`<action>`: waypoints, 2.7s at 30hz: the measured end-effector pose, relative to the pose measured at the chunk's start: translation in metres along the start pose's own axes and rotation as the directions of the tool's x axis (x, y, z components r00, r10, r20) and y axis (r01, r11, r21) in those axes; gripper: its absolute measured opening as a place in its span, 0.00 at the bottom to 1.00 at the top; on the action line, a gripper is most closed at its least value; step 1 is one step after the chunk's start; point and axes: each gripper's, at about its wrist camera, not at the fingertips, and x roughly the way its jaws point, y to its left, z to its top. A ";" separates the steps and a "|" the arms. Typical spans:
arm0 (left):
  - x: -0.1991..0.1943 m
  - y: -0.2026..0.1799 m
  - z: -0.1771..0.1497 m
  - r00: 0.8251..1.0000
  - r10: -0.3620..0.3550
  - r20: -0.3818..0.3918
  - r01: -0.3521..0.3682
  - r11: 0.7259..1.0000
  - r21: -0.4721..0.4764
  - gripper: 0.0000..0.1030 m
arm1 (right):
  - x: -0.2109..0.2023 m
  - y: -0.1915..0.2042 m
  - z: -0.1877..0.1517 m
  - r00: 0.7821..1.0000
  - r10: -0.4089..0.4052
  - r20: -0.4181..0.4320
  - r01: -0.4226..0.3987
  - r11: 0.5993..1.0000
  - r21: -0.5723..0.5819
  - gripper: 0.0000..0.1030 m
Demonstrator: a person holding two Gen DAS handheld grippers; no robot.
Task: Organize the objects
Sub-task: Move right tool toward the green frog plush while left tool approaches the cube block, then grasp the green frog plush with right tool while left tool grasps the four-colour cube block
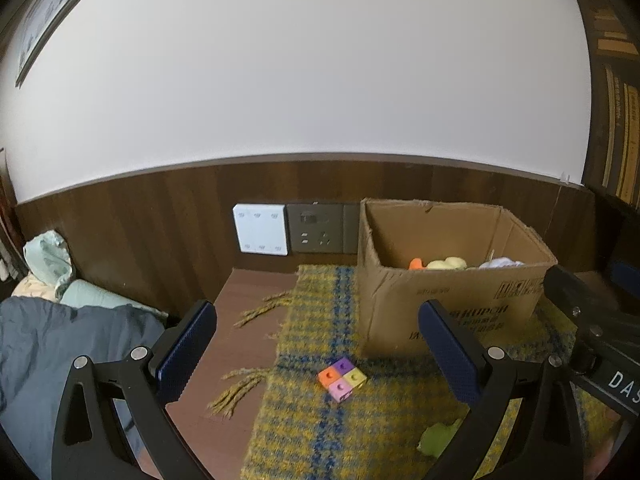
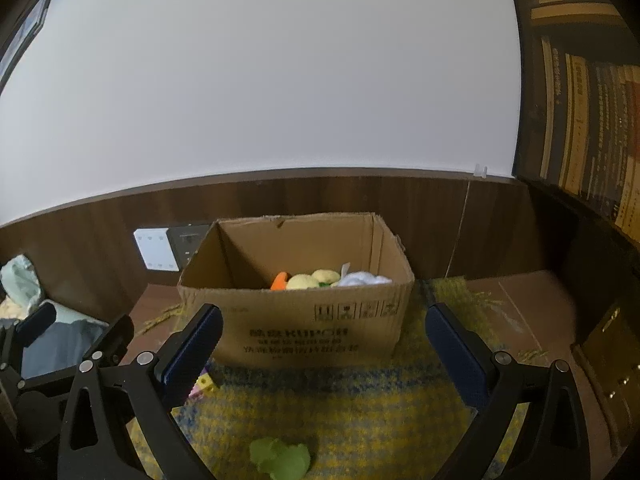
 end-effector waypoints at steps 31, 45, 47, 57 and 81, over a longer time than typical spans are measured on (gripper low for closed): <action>0.009 0.033 -0.067 0.993 0.062 -0.097 -0.064 0.998 -0.010 1.00 | 0.015 0.017 -0.078 0.990 0.012 -0.144 -0.012 1.000 -0.002 0.99; 0.031 0.029 -0.096 0.983 0.097 -0.157 -0.092 0.995 0.043 1.00 | 0.039 0.031 -0.113 0.971 0.005 -0.240 -0.008 1.000 -0.014 0.99; 0.035 0.031 -0.099 0.980 0.098 -0.173 -0.093 0.995 0.038 1.00 | 0.045 0.032 -0.118 0.965 0.010 -0.263 -0.014 1.000 -0.011 0.99; 0.051 0.035 -0.113 0.969 0.100 -0.226 -0.095 0.995 0.034 1.00 | 0.064 0.035 -0.124 0.946 -0.015 -0.323 0.009 1.000 -0.020 0.97; 0.058 0.027 -0.108 0.963 0.082 -0.257 -0.069 0.996 0.057 1.00 | 0.064 0.040 -0.123 0.948 -0.002 -0.319 -0.008 0.999 -0.032 0.62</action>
